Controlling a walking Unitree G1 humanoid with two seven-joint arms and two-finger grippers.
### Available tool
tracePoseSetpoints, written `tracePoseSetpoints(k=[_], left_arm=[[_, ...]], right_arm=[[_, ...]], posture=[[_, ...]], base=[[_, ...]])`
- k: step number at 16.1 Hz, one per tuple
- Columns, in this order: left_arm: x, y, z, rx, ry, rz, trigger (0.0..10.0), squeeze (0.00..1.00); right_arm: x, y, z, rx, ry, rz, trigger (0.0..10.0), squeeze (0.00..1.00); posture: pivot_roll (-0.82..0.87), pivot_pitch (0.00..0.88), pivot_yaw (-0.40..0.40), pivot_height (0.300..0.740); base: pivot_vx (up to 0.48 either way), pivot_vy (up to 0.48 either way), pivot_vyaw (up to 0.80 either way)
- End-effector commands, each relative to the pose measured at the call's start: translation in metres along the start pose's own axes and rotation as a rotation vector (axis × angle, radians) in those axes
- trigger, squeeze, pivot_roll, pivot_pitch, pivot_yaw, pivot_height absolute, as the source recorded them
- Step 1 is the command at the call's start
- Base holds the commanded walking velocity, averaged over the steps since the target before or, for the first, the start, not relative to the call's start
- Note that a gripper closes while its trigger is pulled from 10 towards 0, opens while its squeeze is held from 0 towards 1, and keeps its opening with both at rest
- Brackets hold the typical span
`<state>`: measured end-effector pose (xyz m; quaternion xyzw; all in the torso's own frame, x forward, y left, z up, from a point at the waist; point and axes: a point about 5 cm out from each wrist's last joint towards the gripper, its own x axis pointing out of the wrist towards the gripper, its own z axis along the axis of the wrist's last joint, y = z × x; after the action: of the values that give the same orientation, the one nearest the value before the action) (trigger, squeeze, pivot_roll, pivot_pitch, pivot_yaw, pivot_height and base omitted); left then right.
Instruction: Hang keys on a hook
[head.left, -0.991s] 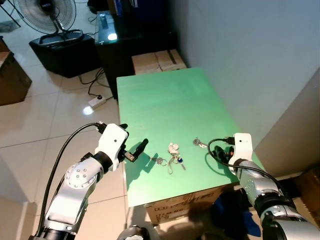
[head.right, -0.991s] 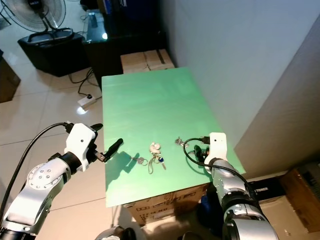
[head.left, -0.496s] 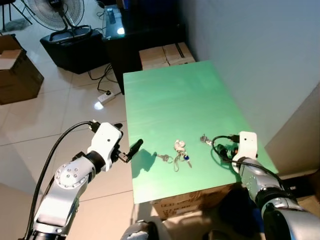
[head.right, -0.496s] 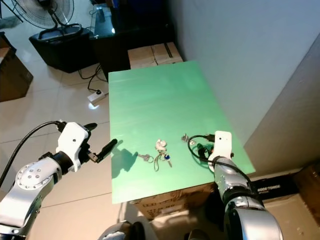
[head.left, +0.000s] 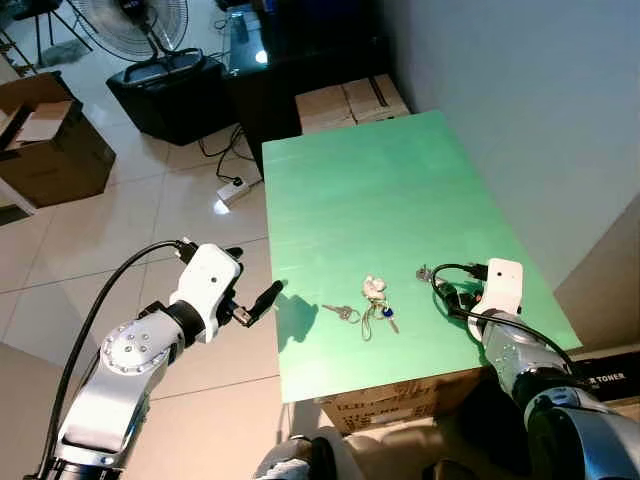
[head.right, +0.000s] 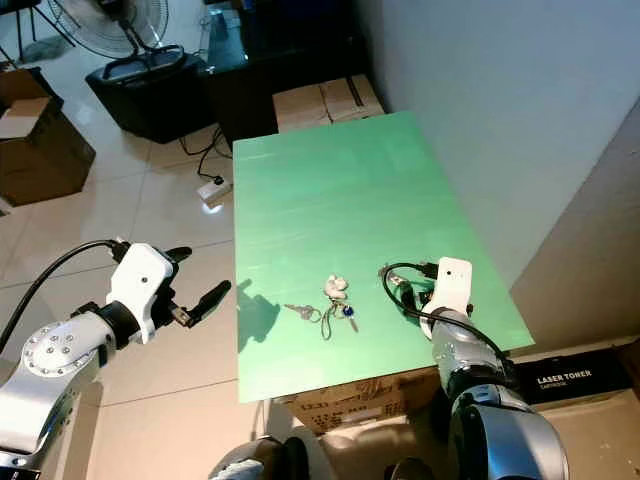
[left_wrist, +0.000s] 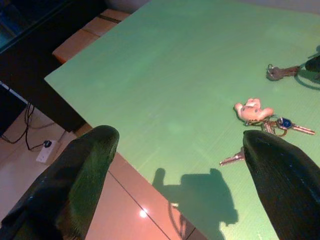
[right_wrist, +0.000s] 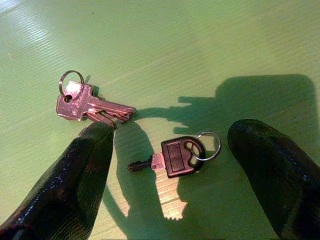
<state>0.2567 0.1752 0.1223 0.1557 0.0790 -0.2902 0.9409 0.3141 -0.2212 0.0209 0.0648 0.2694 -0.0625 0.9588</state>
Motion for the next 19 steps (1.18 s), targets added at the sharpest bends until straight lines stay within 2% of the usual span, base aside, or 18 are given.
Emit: tracePoseSetpoints(k=[1, 2, 3, 5, 9, 14, 16, 19], left_arm=[[-0.004, 0.007, 0.004, 0.014, -0.006, 0.008, 10.0, 0.00], [-0.004, 0.008, 0.004, 0.014, -0.002, 0.002, 10.0, 0.00], [-0.004, 0.008, 0.004, 0.014, 0.000, -0.001, 10.0, 0.00], [-0.004, 0.007, 0.004, 0.014, 0.008, -0.037, 10.0, 0.00], [-0.007, 0.005, 0.007, -0.002, -0.017, -0.097, 10.0, 0.00], [-0.015, 0.000, 0.014, -0.047, -0.054, -0.229, 10.0, 0.00], [-0.020, -0.004, 0.013, -0.081, -0.034, -0.329, 10.0, 0.00], [-0.026, -0.010, 0.013, -0.081, 0.007, -0.449, 10.0, 0.00]], right_arm=[[0.001, 0.004, 0.000, 0.029, 0.006, 0.010, 5.5, 0.00], [0.001, 0.006, 0.001, 0.032, 0.011, 0.014, 2.7, 0.00], [0.002, 0.006, 0.001, 0.032, 0.014, 0.016, 2.3, 0.00], [0.002, 0.007, 0.000, 0.034, 0.023, 0.016, 0.0, 0.00], [0.001, 0.007, -0.003, 0.038, 0.030, 0.013, 0.0, 0.00], [0.000, 0.005, -0.007, 0.035, 0.041, 0.001, 0.0, 0.00], [0.000, 0.005, -0.009, 0.032, 0.046, 0.000, 0.0, 0.00], [0.000, 0.005, -0.011, 0.027, 0.052, -0.003, 0.0, 0.00]], posture=[[0.10, 0.114, 0.216, 0.740], [0.10, 0.113, 0.219, 0.740], [0.10, 0.113, 0.219, 0.740], [0.10, 0.111, 0.218, 0.740], [0.10, 0.113, 0.219, 0.740], [0.09, 0.112, 0.224, 0.740], [0.09, 0.105, 0.222, 0.740], [0.08, 0.101, 0.221, 0.740]], base=[[0.000, 0.000, 0.00], [0.000, 0.000, 0.00], [0.000, 0.000, 0.00], [0.000, 0.000, 0.00], [0.000, 0.000, 0.00], [0.000, 0.000, 0.00], [0.000, 0.000, 0.00], [0.000, 0.000, 0.00]])
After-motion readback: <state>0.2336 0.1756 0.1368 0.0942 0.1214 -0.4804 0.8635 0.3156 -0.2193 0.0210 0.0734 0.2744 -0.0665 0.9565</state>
